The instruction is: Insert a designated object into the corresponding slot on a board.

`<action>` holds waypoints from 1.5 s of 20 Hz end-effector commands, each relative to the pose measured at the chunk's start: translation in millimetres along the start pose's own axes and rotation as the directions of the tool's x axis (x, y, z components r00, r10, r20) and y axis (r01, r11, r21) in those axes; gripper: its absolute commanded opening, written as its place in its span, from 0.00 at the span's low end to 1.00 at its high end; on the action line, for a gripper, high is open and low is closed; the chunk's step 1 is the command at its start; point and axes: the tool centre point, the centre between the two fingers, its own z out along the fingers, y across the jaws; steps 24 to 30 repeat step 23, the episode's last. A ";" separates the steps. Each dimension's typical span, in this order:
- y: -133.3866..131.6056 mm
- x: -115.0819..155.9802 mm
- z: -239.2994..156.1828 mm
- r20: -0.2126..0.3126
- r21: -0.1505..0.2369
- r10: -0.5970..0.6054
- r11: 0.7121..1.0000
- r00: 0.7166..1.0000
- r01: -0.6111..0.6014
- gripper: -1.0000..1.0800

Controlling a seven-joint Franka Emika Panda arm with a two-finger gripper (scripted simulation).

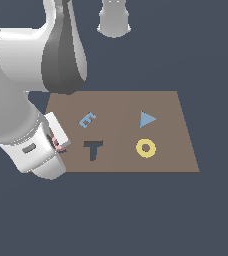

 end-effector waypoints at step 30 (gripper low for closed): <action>2.0 -1.1 9.8 0.002 0.001 -0.011 1.000 1.000 0.011 0.96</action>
